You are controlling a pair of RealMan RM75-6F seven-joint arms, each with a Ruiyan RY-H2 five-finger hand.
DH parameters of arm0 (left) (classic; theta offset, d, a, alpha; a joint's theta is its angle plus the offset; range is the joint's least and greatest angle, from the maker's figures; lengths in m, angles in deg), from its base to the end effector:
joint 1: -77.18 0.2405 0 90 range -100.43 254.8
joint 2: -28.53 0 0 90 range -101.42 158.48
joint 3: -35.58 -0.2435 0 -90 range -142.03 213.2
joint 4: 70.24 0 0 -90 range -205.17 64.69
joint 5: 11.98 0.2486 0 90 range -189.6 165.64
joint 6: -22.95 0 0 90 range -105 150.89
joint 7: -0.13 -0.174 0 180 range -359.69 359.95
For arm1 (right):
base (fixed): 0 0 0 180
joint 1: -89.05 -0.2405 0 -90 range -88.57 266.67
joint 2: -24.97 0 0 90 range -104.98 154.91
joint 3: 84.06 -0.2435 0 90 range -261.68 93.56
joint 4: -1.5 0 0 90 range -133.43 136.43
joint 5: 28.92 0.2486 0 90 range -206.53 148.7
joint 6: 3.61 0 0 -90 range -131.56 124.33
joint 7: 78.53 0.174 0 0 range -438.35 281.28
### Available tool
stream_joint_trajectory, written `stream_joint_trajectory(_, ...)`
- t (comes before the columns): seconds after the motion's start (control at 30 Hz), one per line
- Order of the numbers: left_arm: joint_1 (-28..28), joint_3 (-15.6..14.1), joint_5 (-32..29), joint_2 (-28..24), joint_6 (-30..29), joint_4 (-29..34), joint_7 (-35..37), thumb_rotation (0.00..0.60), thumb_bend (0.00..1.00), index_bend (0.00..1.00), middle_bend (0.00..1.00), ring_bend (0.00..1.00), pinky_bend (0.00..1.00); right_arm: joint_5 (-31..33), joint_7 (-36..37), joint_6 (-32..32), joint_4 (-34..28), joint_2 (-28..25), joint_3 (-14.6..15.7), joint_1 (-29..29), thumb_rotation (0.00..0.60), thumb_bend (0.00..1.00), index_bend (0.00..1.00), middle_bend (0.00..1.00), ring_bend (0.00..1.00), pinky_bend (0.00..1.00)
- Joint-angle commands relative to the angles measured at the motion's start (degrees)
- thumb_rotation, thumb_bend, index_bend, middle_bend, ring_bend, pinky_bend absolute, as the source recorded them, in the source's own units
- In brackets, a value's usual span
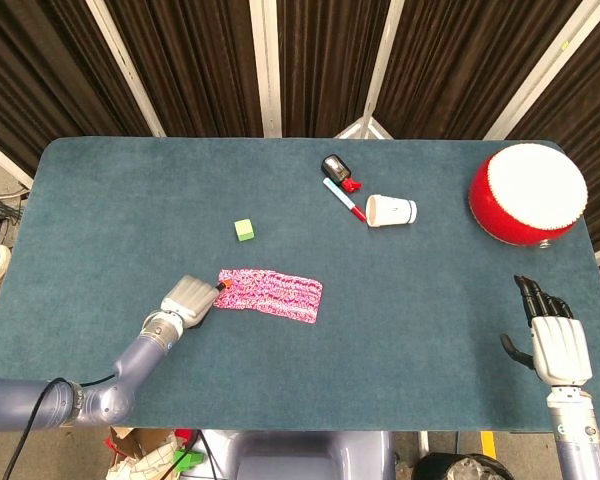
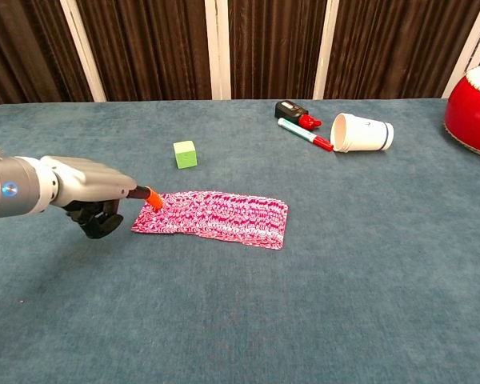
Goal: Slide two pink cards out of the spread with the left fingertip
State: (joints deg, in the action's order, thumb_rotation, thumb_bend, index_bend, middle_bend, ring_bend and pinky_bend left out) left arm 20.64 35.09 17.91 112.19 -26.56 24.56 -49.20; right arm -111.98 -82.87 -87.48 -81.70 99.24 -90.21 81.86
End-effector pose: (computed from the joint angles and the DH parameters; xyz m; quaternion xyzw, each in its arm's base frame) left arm -0.1497 0.3404 -0.0915 -0.8390 -0.3367 -0.1268 0.4082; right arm -0.3230 -0.2412 0.0869 0.5847 -0.3652 0.3850 0.6137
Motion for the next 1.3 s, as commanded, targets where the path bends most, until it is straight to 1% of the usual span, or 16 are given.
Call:
stream_joint_trajectory(0.03, -0.49, -0.56, -0.60, 0.52, 0.03, -0.55, -0.27, 0.600, 0.92, 0.12, 0.86, 0.80, 0.70, 0.04, 0.10, -0.03, -0.03, -0.06, -0.05, 0.01, 0.600, 0.28, 0.01, 0.15, 0.23, 0.24)
stream_joint_trajectory(0.2, -1.33, -1.93, -2.62, 0.80, -0.71, -0.68, -1.25, 0.600, 0.92, 0.10, 0.86, 0.80, 0.70, 0.07, 0.34, -0.05, -0.12, -0.17, -0.05, 0.06, 0.600, 0.28, 0.01, 0.15, 0.23, 0.24)
stream_joint_trajectory(0.33, -2.22, -4.05, -5.96, 0.28, -3.13, 0.20, -4.26, 0.600, 0.92, 0.10, 0.86, 0.80, 0.70, -0.15, 0.59, -0.12, -0.33, -0.34, -0.01, 0.04, 0.600, 0.28, 0.01, 0.15, 0.23, 0.24)
stream_joint_trajectory(0.43, -2.58, -4.93, -8.08, -0.11, -4.68, 0.79, -5.51, 0.600, 0.92, 0.10, 0.86, 0.80, 0.70, -0.38, 0.72, -0.31, -0.50, -0.42, 0.06, 0.09, 0.600, 0.28, 0.01, 0.15, 0.23, 0.24)
stream_joint_trajectory(0.57, -2.43, -5.95, -9.17, -0.80, -5.94, 1.27, -6.05, 0.600, 0.92, 0.10, 0.86, 0.80, 0.70, -0.48, 0.78, -0.51, -0.75, -0.53, 0.05, 0.14, 0.600, 0.28, 0.01, 0.15, 0.23, 0.24)
stream_joint_trajectory(0.73, -1.46, -8.47, -10.59, -1.63, -7.57, 1.29, -7.08, 0.600, 0.92, 0.10, 0.86, 0.80, 0.70, -0.67, 0.71, -0.60, -0.78, -0.50, 0.13, 0.15, 0.600, 0.28, 0.01, 0.15, 0.23, 0.24)
stream_joint_trajectory(1.0, 1.45, -11.29, -9.39, -3.74, -7.71, 0.10, -4.99, 0.600, 0.92, 0.10, 0.86, 0.80, 0.70, -0.75, 0.55, -0.61, -0.76, -0.39, 0.16, 0.11, 0.600, 0.28, 0.01, 0.15, 0.23, 0.24)
stream_joint_trajectory(1.17, 2.97, -12.08, -7.31, -5.50, -7.75, 0.01, -3.25, 0.600, 0.92, 0.10, 0.86, 0.80, 0.70, -0.93, 0.05, -0.50, -0.84, -0.21, 0.29, 0.00, 0.600, 0.28, 0.01, 0.15, 0.23, 0.24)
stream_joint_trajectory(1.3, 3.75, -12.23, -5.47, -7.09, -8.15, 1.13, -2.25, 0.600, 0.92, 0.10, 0.86, 0.80, 0.70, -0.88, -0.27, -0.45, -0.93, -0.09, 0.30, -0.04, 0.600, 0.28, 0.01, 0.15, 0.23, 0.24)
